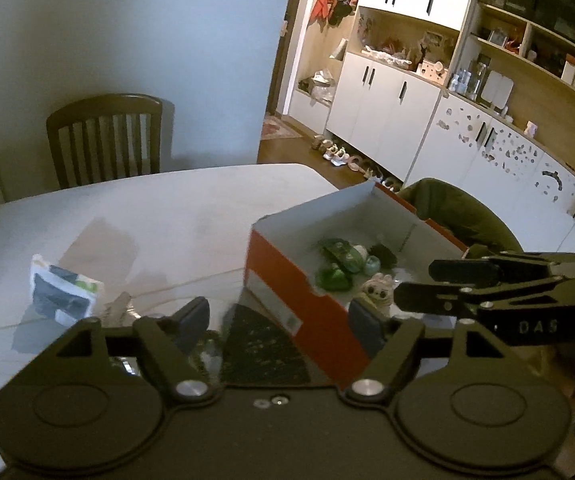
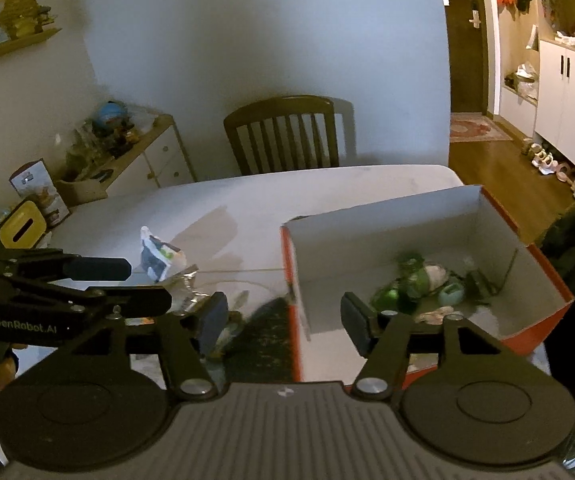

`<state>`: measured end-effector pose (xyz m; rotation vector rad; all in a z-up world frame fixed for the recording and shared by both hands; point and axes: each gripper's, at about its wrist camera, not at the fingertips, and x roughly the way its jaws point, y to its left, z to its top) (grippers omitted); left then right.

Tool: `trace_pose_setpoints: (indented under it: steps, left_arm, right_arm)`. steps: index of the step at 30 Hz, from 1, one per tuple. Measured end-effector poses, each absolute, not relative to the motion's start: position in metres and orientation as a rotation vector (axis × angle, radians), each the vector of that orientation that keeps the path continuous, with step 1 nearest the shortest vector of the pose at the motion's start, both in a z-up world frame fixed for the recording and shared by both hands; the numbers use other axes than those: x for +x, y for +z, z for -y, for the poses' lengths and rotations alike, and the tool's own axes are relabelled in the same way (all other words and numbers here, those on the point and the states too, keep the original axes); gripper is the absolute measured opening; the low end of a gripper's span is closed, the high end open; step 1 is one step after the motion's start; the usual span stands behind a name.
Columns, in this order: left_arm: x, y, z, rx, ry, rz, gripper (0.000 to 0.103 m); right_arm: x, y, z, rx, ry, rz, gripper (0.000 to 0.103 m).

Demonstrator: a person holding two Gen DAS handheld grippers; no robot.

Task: Organize objects
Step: 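Withdraw both grippers from the shoebox back toward the pile, then grasp the brown coiled hair band with the right gripper while the left grasps the yellow box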

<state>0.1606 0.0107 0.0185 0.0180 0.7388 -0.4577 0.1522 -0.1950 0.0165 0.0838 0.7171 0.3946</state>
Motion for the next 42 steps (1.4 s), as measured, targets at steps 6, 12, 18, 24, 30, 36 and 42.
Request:
trace_pose_setpoints:
  steps: [6, 12, 18, 24, 30, 36, 42]
  left_arm:
    - [0.158, 0.018, -0.048, 0.007, -0.457, -0.722, 0.092]
    - [0.16, 0.013, -0.088, -0.019, -0.441, -0.716, 0.103]
    - [0.167, 0.003, -0.123, -0.035, -0.401, -0.728, 0.103]
    - [0.183, -0.02, -0.152, -0.039, -0.351, -0.777, 0.103]
    - [0.2, -0.049, -0.177, -0.056, -0.294, -0.804, 0.103]
    - [0.212, -0.068, -0.195, -0.142, -0.276, -0.801, 0.103]
    - [0.232, -0.091, -0.192, -0.048, -0.224, -0.833, 0.103]
  right_arm:
    - [0.144, 0.018, 0.163, 0.095, 0.41, -0.695, 0.075]
    - [0.14, 0.017, 0.133, 0.11, 0.424, -0.678, 0.083]
    - [0.141, 0.012, 0.106, 0.089, 0.416, -0.687, 0.083]
    - [0.149, -0.005, 0.088, 0.053, 0.388, -0.728, 0.083]
    - [0.16, -0.024, 0.076, 0.029, 0.372, -0.778, 0.083]
    - [0.173, -0.043, 0.062, -0.009, 0.365, -0.819, 0.083]
    - [0.185, -0.069, 0.043, -0.075, 0.376, -0.856, 0.083]
